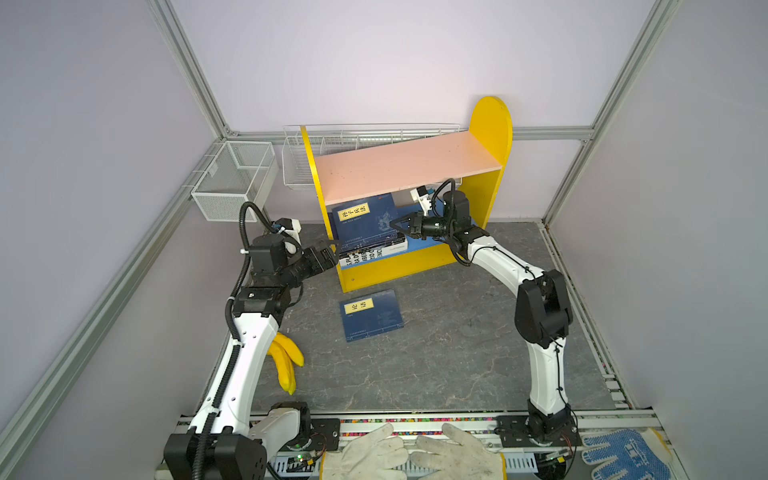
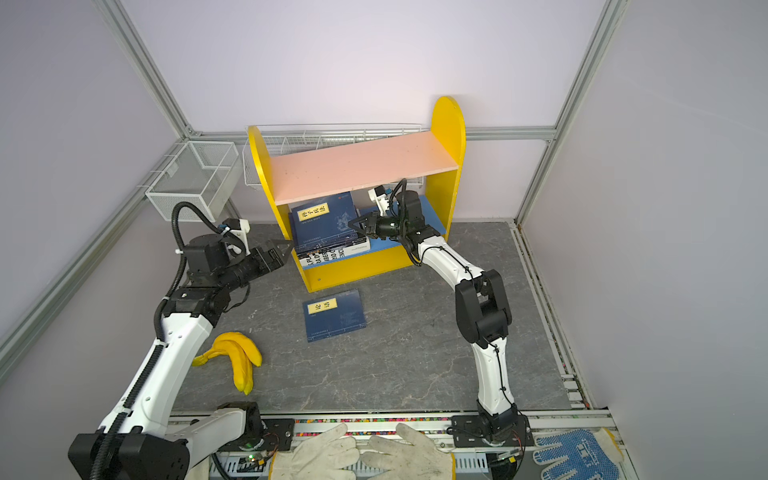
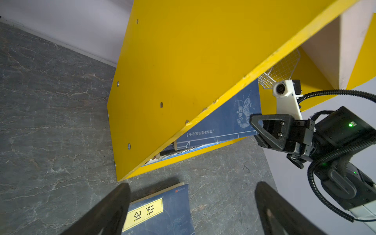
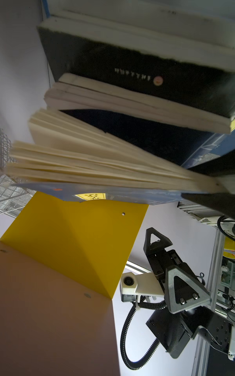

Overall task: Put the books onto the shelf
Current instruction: 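Push the blue book against the shelved books with the right gripper while left holds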

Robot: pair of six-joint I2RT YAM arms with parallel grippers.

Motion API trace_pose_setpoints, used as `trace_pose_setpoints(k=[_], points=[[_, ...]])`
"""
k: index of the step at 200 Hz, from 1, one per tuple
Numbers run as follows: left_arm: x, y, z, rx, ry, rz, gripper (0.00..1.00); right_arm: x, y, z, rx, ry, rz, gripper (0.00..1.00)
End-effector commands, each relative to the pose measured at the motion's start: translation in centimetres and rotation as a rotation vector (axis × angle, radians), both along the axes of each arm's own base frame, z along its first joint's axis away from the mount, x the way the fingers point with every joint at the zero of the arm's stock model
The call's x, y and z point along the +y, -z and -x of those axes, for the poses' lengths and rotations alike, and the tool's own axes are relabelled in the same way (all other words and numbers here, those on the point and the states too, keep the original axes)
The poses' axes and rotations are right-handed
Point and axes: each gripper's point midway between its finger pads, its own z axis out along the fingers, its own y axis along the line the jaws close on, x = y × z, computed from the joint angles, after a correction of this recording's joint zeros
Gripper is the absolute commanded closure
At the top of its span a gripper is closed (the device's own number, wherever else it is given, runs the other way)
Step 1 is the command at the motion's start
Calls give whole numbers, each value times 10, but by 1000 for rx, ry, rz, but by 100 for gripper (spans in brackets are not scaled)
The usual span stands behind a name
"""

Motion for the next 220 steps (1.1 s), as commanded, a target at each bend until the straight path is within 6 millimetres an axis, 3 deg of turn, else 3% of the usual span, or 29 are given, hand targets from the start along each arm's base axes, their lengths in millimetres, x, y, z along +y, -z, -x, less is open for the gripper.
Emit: trace_pose_setpoints(k=[1, 125, 176, 220], points=[[4, 1, -6, -28, -6, -21, 4, 7, -10, 3, -63, -24, 5, 93], [5, 25, -17, 26, -21, -28, 3, 16, -3, -12, -10, -14, 27, 93], [4, 28, -23, 32, -21, -19, 3, 23, 8, -8, 21, -47, 47, 93], [4, 26, -25, 28, -21, -10, 3, 20, 7, -4, 19, -65, 50, 93]])
